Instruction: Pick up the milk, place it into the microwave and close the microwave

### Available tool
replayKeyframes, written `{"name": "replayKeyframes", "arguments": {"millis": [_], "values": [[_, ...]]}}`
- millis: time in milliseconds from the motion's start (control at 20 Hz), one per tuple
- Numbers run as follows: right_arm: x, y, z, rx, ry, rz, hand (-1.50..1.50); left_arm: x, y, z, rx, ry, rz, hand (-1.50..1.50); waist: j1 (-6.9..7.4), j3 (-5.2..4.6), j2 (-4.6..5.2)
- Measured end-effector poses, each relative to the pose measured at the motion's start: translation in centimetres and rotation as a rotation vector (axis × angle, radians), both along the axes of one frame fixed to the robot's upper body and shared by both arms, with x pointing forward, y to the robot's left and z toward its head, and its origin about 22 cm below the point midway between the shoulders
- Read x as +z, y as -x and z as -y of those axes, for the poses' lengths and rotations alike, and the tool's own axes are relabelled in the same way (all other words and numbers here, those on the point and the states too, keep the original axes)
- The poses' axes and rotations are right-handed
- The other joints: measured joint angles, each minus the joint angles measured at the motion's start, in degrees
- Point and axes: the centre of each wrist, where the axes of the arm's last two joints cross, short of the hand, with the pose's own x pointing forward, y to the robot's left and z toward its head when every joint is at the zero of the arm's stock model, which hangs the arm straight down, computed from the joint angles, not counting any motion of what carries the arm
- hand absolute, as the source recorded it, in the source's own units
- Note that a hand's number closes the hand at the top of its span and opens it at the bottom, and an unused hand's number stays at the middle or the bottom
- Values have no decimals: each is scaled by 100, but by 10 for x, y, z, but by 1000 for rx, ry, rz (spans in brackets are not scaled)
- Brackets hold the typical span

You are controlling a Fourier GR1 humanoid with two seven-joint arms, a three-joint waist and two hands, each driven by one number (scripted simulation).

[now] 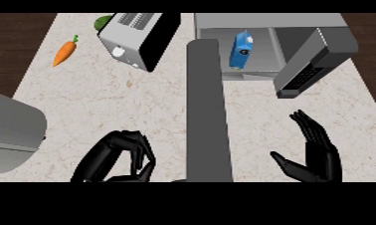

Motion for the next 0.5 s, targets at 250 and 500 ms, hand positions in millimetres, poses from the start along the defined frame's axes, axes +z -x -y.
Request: {"name": "replayKeyframes", "arguments": {"millis": [250,500], "values": [[21,21,24,-29,4,19,-150,-5,-31,42,-58,-50,20,150,-10,0,13],[43,27,40,-33,54,33,-150,-2,-53,87,-125,-112,72,150,-27,0,19]]}}
